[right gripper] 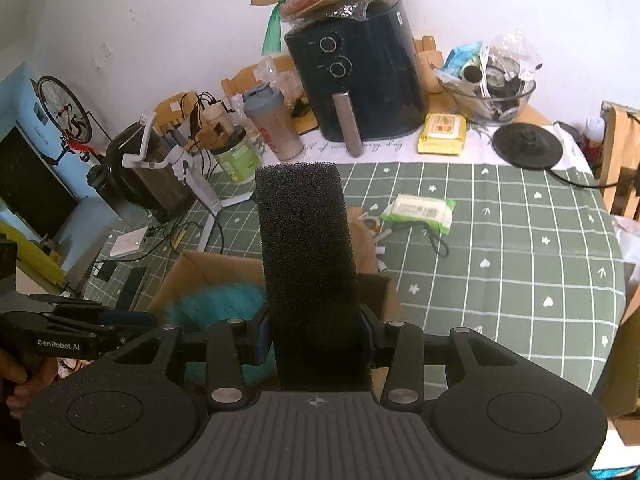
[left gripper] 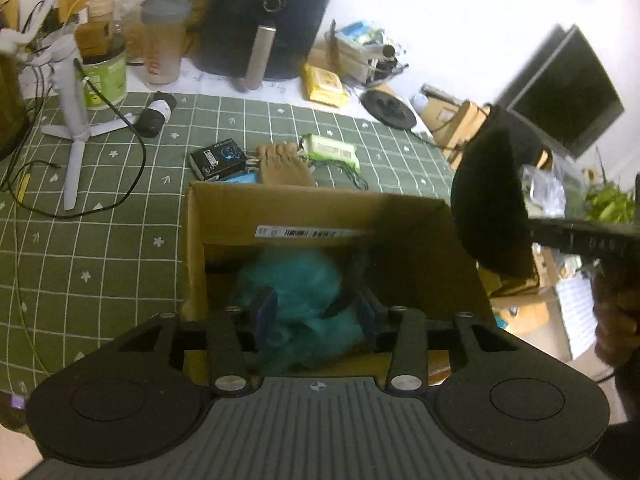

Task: Organize soft objects
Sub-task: 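Carry the loofah into the box and open the left gripper while the right carries the sponge, then lower the black sponge into the box and open the right gripper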

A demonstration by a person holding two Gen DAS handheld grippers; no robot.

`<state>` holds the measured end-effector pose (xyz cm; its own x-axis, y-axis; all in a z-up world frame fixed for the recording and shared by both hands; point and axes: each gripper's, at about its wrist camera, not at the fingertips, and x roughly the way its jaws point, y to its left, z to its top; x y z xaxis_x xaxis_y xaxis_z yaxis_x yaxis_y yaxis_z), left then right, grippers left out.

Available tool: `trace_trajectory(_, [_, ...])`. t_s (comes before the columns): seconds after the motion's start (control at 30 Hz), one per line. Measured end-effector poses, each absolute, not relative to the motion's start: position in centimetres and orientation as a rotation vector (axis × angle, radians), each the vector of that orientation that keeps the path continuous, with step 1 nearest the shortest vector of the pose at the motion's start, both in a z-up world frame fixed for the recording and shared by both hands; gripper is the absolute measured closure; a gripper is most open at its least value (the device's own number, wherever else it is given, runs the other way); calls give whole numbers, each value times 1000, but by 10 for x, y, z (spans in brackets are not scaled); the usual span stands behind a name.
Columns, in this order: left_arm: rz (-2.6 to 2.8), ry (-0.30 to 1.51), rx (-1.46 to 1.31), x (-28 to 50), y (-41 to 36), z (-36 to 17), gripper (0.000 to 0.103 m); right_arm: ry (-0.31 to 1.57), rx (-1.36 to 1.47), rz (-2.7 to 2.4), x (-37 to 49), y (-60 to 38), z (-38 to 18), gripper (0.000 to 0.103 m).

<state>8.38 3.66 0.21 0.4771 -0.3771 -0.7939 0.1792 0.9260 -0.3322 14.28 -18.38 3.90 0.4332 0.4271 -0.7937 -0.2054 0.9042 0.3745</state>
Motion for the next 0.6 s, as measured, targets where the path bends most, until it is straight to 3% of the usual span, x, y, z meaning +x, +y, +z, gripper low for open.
trace_trajectory(0.1, [-320,1002,-231,81,36,6,54,1077,241,398,142,-182,37,58])
trace_trajectory(0.6, [-278,962,-206,73,31,11,54,1215,314,367,146,-174,30,57])
